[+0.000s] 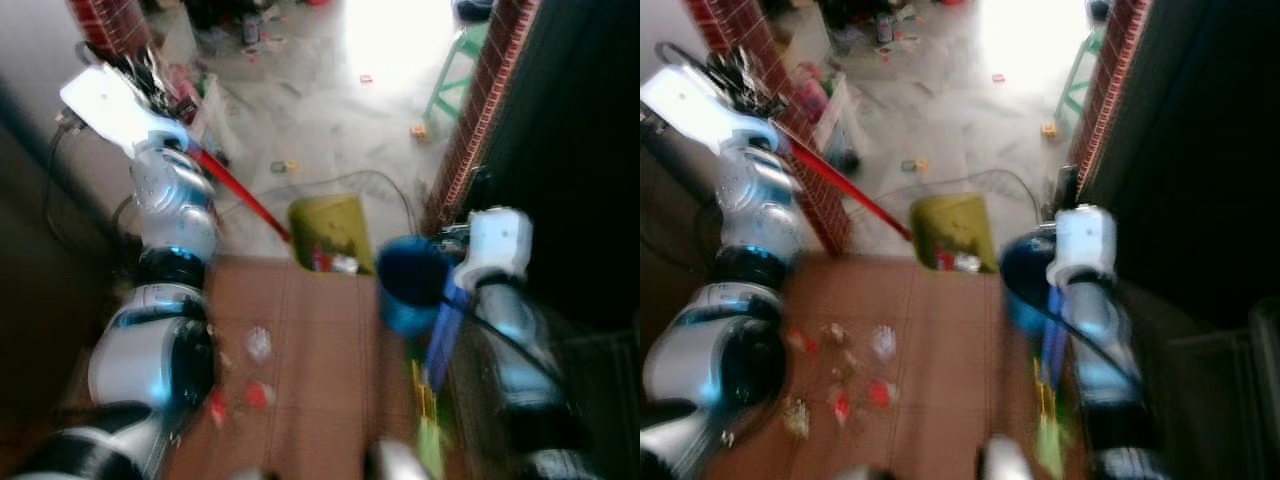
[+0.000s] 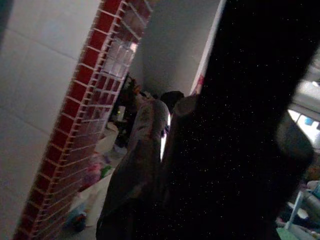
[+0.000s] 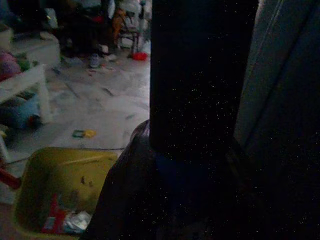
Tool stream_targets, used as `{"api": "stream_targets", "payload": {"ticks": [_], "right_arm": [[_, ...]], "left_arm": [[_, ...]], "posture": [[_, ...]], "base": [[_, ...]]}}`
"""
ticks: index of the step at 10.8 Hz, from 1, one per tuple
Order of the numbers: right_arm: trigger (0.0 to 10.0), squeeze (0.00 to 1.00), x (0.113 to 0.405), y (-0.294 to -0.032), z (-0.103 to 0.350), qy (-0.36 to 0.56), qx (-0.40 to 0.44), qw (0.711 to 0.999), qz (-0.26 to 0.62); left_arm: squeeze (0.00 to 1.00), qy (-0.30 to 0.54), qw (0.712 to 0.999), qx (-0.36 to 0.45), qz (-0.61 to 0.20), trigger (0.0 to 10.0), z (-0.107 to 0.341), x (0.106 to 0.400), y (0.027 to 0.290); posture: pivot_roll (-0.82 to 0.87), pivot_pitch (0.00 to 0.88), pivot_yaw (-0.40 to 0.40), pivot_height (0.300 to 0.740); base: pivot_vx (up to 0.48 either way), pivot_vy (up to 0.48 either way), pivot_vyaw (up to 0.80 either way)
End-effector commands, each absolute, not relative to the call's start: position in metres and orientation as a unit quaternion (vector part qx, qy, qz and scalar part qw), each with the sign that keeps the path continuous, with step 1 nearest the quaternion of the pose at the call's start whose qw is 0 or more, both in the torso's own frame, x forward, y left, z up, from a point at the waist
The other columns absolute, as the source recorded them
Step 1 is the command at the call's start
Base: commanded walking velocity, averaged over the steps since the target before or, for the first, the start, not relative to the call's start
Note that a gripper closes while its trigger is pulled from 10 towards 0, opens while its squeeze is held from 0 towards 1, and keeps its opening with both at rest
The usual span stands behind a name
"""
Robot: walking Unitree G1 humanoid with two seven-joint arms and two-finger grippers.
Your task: Sweep floor
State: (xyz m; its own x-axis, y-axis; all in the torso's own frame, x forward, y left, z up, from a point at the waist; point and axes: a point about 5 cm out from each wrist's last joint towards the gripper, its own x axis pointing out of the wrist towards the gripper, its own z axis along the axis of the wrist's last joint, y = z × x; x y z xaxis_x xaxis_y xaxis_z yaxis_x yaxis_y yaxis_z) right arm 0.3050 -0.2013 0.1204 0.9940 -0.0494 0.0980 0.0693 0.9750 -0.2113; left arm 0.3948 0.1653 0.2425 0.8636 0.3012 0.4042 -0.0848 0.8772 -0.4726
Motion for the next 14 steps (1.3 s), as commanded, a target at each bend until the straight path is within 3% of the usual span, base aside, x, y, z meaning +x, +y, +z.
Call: {"api": "stream_targets", "payload": {"ticks": [1, 5, 12, 14], "right_arm": [[10.0, 0.0, 0.309, -0.193, 0.133, -0.074, -0.115, 0.991, -0.014], [10.0, 0.0, 0.311, -0.19, 0.133, -0.073, -0.112, 0.991, -0.008], [10.0, 0.0, 0.311, -0.188, 0.133, -0.073, -0.113, 0.991, -0.003], [10.0, 0.0, 0.308, -0.186, 0.133, -0.076, -0.113, 0.991, -0.004]], "left_arm": [[0.0, -0.292, 0.918, -0.242, 0.112, 10.0, 0.269, 0.393, 0.176], [0.0, -0.287, 0.922, -0.238, 0.1, 10.0, 0.264, 0.392, 0.162], [0.0, -0.275, 0.928, -0.223, 0.114, 10.0, 0.253, 0.39, 0.148], [0.0, -0.271, 0.935, -0.203, 0.104, 10.0, 0.248, 0.388, 0.13]], "posture": [[-0.14, 0.0, 0.045, 0.74], [-0.14, 0.0, 0.041, 0.74], [-0.14, 0.0, 0.042, 0.74], [-0.15, 0.001, 0.049, 0.74]], "base": [[0.412, 0.0, 0.0], [0.28, 0.0, 0.0], [0.0, 0.0, 0.0], [0.0, 0.0, 0.0]]}}
